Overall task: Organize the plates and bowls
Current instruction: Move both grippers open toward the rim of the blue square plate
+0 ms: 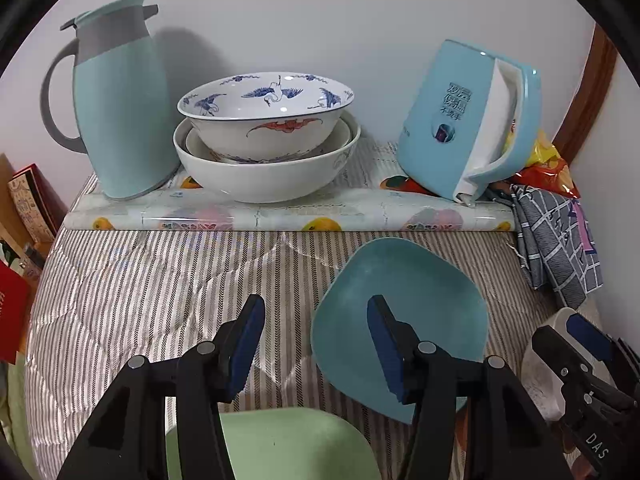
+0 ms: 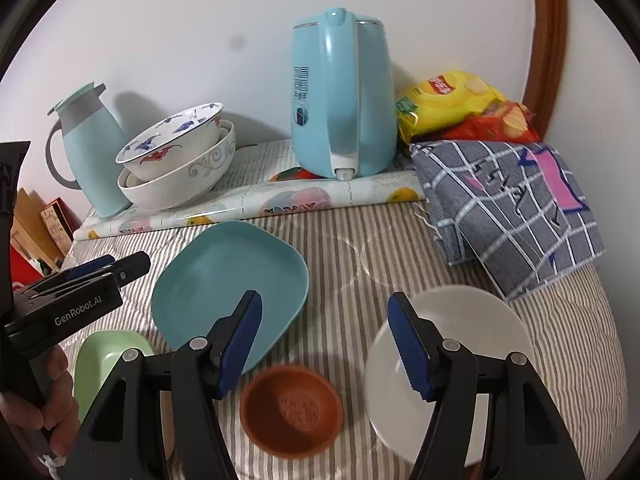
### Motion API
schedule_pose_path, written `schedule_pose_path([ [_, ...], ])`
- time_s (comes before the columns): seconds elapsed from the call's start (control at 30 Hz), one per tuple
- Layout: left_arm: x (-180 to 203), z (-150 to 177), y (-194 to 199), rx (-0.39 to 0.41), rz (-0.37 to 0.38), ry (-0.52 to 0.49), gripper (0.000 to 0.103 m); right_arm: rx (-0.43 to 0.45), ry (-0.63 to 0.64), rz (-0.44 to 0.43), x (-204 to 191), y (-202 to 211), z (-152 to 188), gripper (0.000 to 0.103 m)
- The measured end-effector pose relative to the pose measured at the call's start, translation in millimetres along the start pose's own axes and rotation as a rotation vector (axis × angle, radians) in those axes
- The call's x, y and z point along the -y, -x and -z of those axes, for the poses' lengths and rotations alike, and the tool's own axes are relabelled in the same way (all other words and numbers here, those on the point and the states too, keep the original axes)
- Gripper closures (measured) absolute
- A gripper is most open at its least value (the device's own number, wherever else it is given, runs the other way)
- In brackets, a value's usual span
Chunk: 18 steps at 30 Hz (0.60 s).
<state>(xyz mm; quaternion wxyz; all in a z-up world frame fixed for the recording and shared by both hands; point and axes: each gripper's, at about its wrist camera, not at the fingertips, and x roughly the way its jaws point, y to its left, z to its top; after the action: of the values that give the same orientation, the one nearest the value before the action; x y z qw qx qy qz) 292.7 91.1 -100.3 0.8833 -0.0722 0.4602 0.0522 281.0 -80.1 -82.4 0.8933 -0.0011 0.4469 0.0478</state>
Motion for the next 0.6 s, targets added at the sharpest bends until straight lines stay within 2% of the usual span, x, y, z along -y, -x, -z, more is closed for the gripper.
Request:
schedule_pose_path([
  [0.27, -5, 1, -17, -0.040, 0.037, 0.006, 0.052, -0.030, 0.052, -0.003, -14, -22, -9, 0.039],
  [0.43, -8, 1, -28, -0.072, 0.063, -0.001, 0.053, -0.058, 0.085, 0.000, -23, -36, -11, 0.047],
  [0.6, -8, 1, -39, -0.113, 0.065, -0.003, 0.059, -0.089, 0.127, 0.026, -34, -51, -15, 0.052],
])
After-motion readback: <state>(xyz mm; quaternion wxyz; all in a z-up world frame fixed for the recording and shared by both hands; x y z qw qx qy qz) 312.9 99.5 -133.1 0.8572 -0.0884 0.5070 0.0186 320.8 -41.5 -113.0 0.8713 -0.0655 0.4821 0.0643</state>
